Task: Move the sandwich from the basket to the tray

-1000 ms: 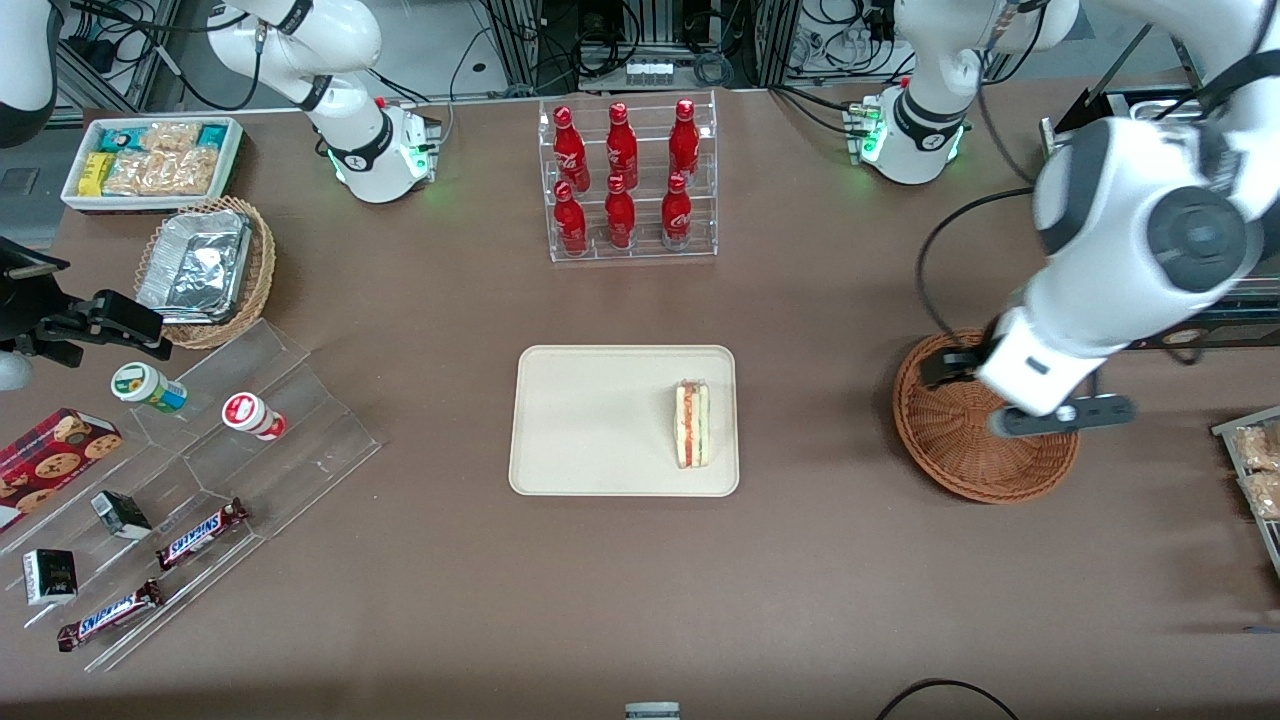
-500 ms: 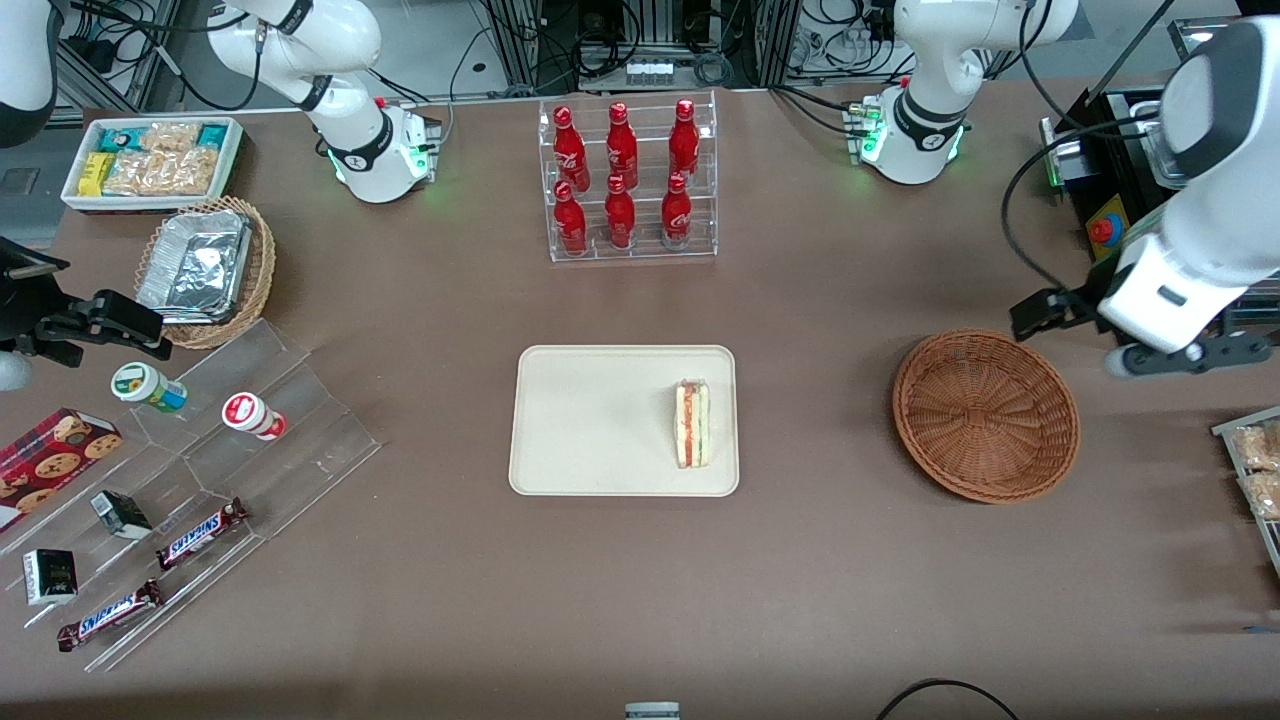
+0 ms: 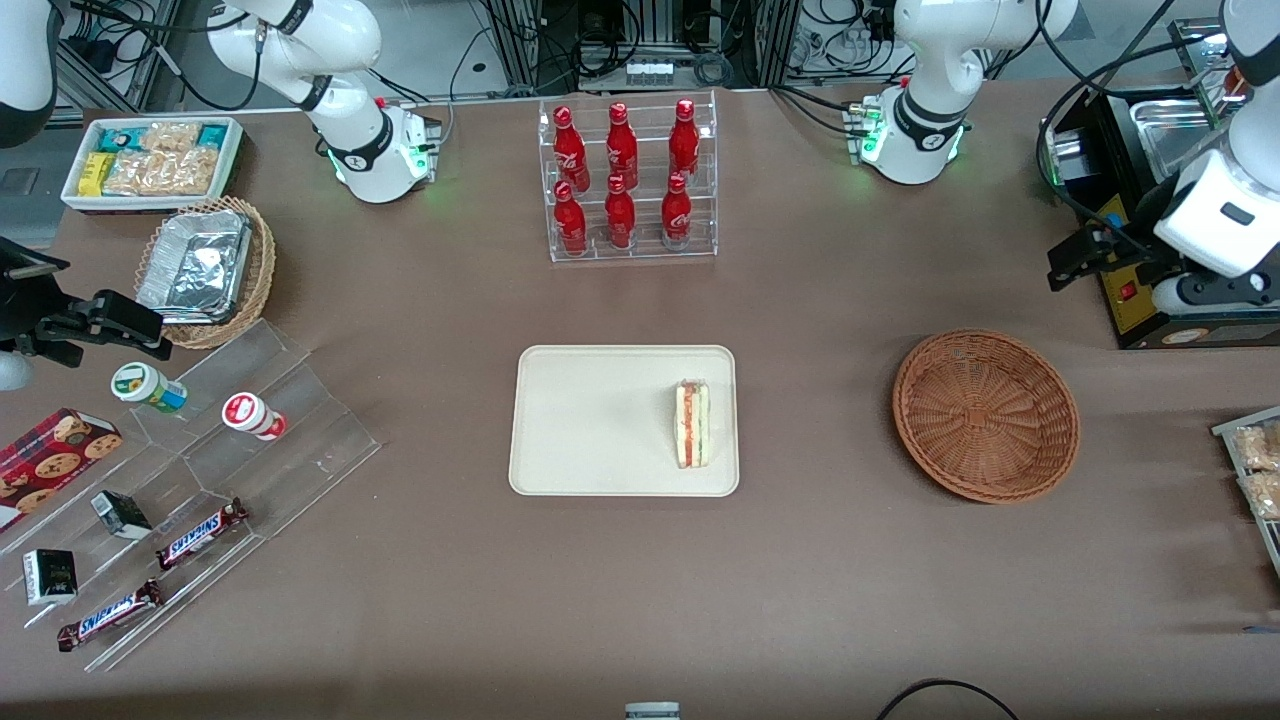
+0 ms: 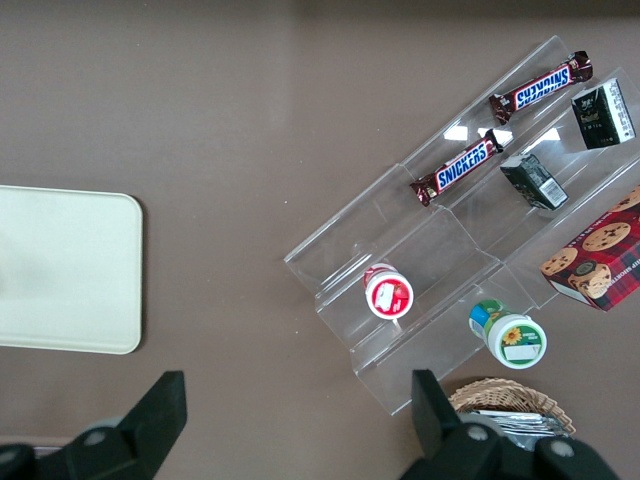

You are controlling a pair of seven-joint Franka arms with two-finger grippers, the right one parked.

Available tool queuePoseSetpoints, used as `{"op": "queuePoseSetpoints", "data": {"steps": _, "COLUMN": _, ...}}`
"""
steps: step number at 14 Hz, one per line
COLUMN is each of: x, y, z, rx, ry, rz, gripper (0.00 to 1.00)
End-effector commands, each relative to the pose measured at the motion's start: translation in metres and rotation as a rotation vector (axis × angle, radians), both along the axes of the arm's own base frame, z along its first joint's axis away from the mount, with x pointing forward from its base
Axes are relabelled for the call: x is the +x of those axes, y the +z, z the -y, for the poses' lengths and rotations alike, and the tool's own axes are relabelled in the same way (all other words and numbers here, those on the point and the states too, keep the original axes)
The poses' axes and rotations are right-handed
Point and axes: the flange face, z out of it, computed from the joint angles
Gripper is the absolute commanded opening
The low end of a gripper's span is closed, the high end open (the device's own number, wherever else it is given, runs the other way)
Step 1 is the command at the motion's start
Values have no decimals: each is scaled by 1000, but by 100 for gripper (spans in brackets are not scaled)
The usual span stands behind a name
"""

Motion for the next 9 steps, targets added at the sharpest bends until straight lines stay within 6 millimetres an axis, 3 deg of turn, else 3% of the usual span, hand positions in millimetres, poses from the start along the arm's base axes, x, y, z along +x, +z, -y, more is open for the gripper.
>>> {"op": "queuePoseSetpoints", "data": {"steps": 1, "x": -7, "y": 1, "z": -7, "rx": 11, "ry": -7, "rz": -15, "gripper": 100}}
{"op": "queuePoseSetpoints", "data": {"steps": 4, "x": -12, "y": 9, "z": -10, "rx": 13, "ry": -2, "rz": -7, "gripper": 100}}
{"op": "queuePoseSetpoints", "data": {"steps": 9, "x": -8, "y": 6, "z": -13, "rx": 18, "ry": 3, "rz": -4, "gripper": 100}}
